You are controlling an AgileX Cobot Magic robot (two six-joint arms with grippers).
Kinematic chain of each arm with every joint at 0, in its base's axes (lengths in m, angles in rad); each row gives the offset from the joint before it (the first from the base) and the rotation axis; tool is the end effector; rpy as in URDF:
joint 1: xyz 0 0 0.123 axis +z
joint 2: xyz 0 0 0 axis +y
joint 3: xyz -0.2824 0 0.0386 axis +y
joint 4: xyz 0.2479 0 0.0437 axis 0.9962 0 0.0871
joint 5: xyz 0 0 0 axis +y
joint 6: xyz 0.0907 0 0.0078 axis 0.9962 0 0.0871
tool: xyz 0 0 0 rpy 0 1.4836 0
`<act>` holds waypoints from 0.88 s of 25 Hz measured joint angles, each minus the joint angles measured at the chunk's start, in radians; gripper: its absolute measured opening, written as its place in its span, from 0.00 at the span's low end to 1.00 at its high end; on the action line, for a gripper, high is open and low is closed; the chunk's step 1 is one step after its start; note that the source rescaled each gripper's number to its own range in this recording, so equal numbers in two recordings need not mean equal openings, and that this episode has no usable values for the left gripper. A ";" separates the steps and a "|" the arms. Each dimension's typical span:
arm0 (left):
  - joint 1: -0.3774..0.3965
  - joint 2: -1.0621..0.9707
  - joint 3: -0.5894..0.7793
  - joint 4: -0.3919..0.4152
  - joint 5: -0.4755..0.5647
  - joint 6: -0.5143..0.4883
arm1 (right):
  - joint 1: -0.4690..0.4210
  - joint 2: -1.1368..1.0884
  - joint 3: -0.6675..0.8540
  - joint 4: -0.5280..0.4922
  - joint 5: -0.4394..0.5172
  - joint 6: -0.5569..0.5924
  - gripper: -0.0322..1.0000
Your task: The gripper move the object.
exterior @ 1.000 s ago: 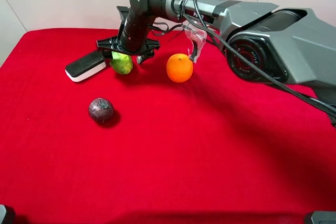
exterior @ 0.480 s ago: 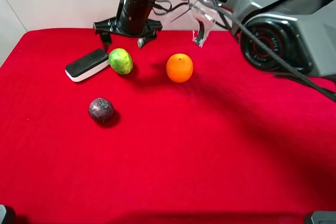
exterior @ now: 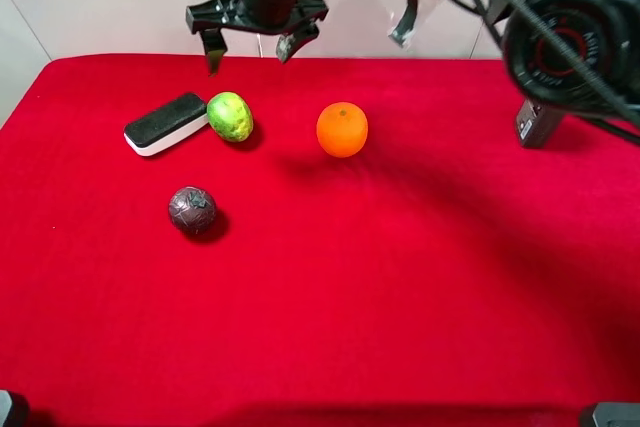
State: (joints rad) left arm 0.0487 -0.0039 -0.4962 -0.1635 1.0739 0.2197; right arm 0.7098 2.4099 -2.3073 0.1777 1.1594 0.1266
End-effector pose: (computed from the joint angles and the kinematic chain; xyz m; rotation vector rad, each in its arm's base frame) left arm -0.0055 -0.0133 0.2759 0.1836 2.0383 -0.0289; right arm 0.3863 0.3514 0.2183 -0.7575 2.7122 0.4579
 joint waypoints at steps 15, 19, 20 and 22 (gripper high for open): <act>0.000 0.000 0.000 0.001 0.000 0.000 | -0.015 -0.207 0.108 0.029 0.061 -0.180 0.99; 0.000 0.000 0.000 0.001 0.000 0.000 | -0.015 -0.321 0.259 0.009 0.060 -0.185 0.99; 0.000 0.000 0.000 0.001 0.000 0.000 | -0.015 -0.352 0.303 0.004 0.060 -0.185 0.99; 0.000 0.000 0.000 0.001 0.000 0.000 | -0.014 -0.409 0.392 -0.011 0.060 -0.185 0.99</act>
State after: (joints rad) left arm 0.0487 -0.0039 -0.4962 -0.1626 1.0739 0.2197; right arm 0.6955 2.0014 -1.9157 0.1669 1.2199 -0.0585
